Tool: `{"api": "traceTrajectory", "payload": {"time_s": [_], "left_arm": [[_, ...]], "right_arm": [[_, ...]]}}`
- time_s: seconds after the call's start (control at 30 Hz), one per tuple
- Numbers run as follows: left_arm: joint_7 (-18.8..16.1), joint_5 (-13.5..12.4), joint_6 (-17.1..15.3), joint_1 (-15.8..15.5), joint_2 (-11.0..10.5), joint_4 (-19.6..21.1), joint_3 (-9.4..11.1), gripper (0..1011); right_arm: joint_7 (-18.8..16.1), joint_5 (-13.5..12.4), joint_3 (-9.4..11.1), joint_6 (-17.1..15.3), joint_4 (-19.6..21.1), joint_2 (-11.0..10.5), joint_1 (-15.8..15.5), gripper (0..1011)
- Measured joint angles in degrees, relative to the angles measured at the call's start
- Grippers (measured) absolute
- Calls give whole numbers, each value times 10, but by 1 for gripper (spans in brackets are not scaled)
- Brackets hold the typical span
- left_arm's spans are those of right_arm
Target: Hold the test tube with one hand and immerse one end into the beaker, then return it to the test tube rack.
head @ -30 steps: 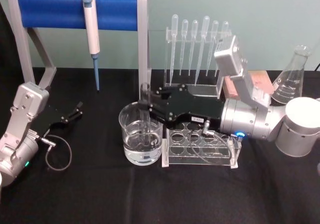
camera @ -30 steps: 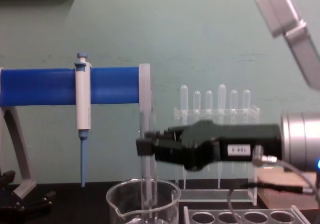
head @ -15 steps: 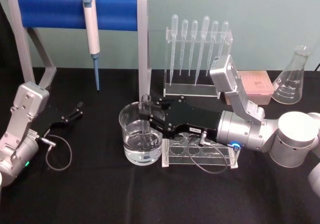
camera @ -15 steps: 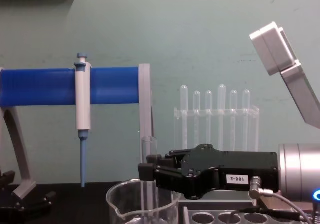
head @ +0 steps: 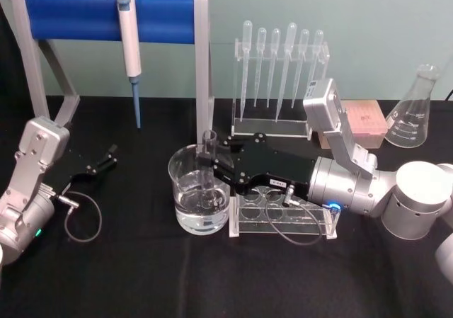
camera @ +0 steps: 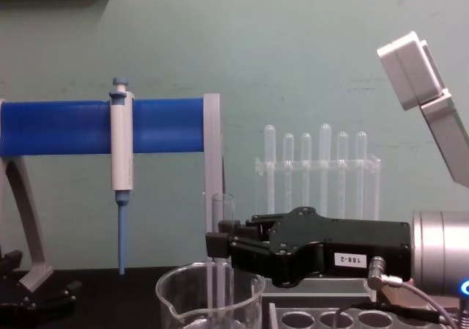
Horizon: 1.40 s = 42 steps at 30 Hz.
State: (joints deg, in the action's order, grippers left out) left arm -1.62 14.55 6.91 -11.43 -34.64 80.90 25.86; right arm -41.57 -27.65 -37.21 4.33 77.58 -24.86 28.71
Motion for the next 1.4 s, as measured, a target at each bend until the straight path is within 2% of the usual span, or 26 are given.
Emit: {"api": "traceTrajectory", "payload": {"time_s": [0.27,1.4], "left_arm": [[0,0,0,0,0,0,0,1000],[0,0,0,0,0,0,0,1000]], "right_arm": [[1,5,6,3,2,2,-4,242],[2,4,5,2,3,2,-4,242]]}}
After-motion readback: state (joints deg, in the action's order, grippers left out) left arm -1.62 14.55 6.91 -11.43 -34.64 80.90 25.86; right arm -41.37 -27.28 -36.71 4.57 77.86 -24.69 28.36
